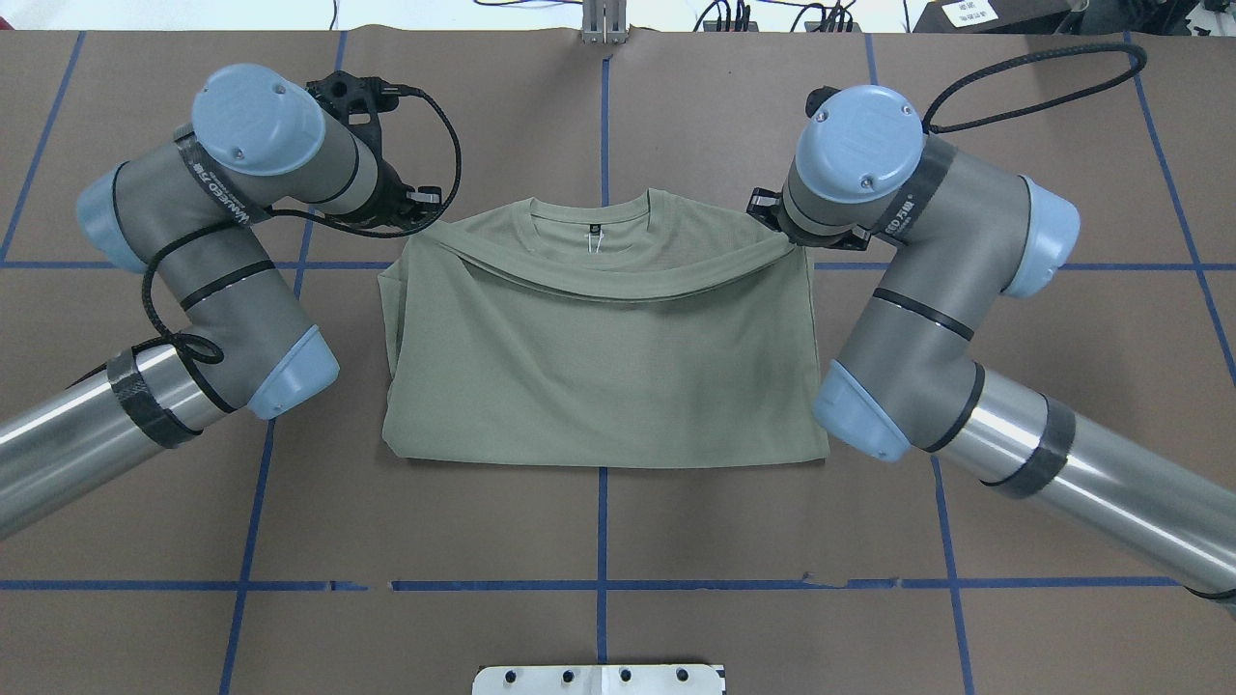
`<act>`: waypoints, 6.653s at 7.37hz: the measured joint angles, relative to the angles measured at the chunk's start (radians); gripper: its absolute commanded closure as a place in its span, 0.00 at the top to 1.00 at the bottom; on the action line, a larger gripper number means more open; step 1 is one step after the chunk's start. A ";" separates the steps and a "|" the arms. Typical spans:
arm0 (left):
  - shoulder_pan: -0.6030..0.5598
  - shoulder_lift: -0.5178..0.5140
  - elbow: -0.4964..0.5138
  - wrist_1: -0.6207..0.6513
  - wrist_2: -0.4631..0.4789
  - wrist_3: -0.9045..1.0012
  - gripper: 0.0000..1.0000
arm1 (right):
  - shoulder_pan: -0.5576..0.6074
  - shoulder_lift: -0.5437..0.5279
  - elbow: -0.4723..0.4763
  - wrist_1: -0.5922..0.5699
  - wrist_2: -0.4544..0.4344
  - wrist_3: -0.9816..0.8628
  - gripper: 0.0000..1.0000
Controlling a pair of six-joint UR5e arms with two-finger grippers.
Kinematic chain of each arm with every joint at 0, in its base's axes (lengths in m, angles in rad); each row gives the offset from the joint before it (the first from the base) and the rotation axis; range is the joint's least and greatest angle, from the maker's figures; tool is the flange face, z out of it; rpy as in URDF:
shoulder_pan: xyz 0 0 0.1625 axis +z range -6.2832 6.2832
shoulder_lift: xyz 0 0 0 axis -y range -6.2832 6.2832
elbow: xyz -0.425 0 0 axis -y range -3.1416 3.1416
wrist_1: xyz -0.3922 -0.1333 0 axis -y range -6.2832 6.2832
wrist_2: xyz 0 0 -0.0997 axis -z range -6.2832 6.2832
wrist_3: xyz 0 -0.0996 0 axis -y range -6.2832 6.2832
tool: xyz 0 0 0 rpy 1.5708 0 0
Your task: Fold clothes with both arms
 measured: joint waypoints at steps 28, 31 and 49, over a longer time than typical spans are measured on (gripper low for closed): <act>0.243 0.365 -0.236 -0.361 -0.023 -0.220 0.00 | 0.157 0.044 -0.294 0.264 0.202 -0.239 1.00; 0.141 0.395 -0.222 -0.353 -0.036 0.008 0.00 | 0.157 0.042 -0.294 0.264 0.201 -0.236 1.00; -0.292 -0.042 0.483 -0.465 -0.204 0.532 1.00 | -0.075 0.409 -0.665 0.509 0.012 -0.071 0.87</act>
